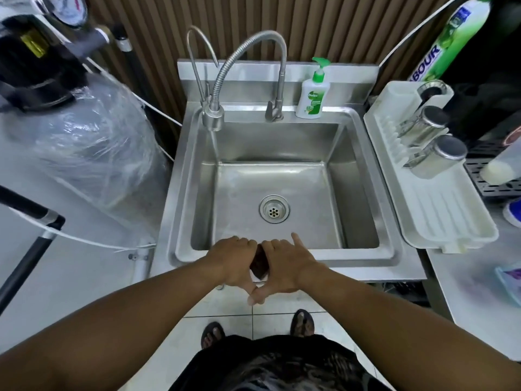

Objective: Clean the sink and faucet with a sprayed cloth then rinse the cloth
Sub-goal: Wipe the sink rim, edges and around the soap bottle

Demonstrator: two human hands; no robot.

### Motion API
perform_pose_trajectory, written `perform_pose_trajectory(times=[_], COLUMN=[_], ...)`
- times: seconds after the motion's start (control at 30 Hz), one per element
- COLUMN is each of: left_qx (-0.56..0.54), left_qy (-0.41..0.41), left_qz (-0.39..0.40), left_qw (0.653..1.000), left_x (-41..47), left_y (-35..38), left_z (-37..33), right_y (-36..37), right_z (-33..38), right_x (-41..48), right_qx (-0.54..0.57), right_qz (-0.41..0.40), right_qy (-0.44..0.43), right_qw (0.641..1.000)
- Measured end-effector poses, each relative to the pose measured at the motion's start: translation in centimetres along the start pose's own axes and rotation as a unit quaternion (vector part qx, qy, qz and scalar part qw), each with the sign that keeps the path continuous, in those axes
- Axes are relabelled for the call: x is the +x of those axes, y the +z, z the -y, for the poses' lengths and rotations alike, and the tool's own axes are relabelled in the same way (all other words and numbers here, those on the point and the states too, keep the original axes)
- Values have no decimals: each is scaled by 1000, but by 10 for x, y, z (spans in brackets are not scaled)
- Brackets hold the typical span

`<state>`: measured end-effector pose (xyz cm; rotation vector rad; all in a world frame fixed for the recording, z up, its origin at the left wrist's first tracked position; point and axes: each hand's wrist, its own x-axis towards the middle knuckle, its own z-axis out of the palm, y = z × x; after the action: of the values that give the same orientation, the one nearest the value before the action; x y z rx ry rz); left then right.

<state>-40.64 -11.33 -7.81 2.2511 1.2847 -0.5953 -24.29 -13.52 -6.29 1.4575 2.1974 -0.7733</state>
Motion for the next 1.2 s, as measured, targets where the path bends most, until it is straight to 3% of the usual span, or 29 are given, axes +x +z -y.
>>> perform_pose_trajectory(times=[0.33, 0.63, 0.87, 1.1, 1.2], left_qx=[-37, -16, 60, 68, 101], left_qy=[45, 108, 175, 89, 58], left_qz=[116, 91, -122, -120, -112], left_qw=[992, 990, 975, 986, 987], left_x=[73, 108, 71, -2, -33], left_y=[-43, -58, 3, 37, 54], left_z=[-93, -174, -141, -73, -32], right_y=[-6, 4, 44, 54, 72], right_z=[-110, -178, -131, -38, -2], right_x=[-37, -81, -107, -83, -58], right_qx=[48, -15, -30, -29, 26], right_qz=[42, 9, -28, -78, -49], right_qy=[39, 104, 92, 30, 18], right_qw=[997, 994, 995, 996, 998])
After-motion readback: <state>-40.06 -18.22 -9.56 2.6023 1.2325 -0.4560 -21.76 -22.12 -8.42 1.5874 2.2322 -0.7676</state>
